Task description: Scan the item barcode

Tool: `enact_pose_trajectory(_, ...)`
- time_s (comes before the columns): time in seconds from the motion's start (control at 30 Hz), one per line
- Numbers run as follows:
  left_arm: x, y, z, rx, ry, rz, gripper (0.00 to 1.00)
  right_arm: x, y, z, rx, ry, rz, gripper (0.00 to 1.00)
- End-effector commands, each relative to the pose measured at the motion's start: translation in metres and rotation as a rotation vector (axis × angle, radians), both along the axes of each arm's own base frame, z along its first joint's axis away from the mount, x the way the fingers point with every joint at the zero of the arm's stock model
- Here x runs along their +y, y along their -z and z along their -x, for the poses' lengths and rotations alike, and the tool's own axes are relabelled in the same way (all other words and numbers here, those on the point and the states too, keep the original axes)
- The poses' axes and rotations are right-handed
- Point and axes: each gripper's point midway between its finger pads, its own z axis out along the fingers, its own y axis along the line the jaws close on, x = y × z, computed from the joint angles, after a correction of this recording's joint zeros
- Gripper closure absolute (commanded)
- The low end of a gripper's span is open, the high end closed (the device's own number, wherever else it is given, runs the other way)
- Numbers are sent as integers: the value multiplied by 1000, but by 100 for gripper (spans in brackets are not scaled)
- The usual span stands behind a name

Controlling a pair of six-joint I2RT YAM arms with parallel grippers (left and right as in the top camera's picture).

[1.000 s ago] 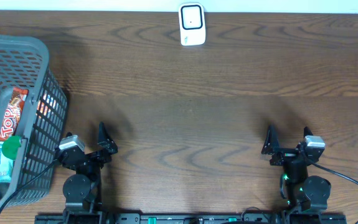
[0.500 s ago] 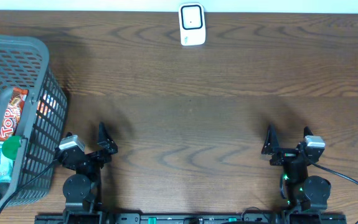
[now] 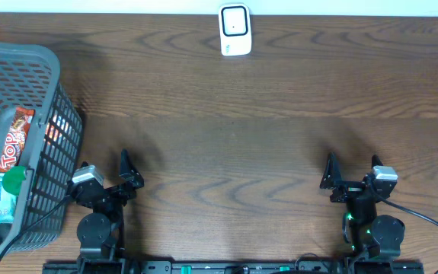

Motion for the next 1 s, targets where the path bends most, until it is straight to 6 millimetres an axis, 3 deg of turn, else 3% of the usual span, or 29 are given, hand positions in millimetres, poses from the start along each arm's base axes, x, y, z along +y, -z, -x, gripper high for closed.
enact_pose_trajectory(0.0,4,17,0,43,-18,-20,3,0,1,0,2,2,-7,1)
enact_pose_trajectory(0.97,4,17,0,43,-18,-20,3,7,1,0,3,-26,-7,1)
